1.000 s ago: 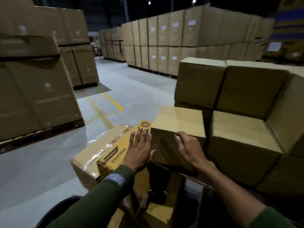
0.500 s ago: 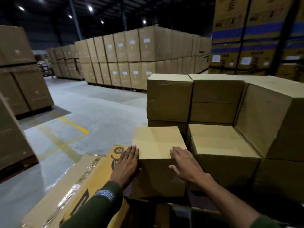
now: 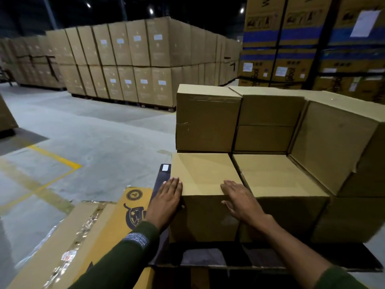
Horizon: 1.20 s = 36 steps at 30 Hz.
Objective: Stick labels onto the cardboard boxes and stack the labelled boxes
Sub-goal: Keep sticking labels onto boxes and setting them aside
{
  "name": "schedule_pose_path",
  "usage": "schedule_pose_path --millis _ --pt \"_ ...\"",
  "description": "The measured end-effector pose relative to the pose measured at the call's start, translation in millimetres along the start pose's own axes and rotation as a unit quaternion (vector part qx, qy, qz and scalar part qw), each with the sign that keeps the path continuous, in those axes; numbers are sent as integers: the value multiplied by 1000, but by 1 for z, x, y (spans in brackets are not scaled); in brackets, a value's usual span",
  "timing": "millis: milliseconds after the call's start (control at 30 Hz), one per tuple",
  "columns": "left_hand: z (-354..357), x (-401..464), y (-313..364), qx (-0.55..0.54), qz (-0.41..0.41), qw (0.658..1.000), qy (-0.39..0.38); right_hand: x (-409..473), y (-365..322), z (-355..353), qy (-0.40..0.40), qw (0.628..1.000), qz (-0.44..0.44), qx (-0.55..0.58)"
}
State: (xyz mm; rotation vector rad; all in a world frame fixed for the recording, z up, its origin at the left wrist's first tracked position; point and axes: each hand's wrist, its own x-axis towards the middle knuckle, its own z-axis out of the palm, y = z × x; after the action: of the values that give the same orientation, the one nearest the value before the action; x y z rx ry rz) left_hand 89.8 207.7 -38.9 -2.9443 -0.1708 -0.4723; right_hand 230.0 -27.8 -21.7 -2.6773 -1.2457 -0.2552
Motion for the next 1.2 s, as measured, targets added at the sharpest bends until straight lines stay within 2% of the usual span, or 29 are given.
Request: schedule_pose_path --millis 367,667,867,1200 --pt "3 17 -8 26 21 999 -10 6 15 -3 -12 998 54 9" --pt "2 19 -1 15 16 1000 17 8 23 -1 -9 997 54 61" --pt "6 18 -1 1 16 1000 26 8 25 1 -5 997 50 57" --pt "-17 31 15 17 -15 998 -58 9 26 -4 -21 996 46 72"
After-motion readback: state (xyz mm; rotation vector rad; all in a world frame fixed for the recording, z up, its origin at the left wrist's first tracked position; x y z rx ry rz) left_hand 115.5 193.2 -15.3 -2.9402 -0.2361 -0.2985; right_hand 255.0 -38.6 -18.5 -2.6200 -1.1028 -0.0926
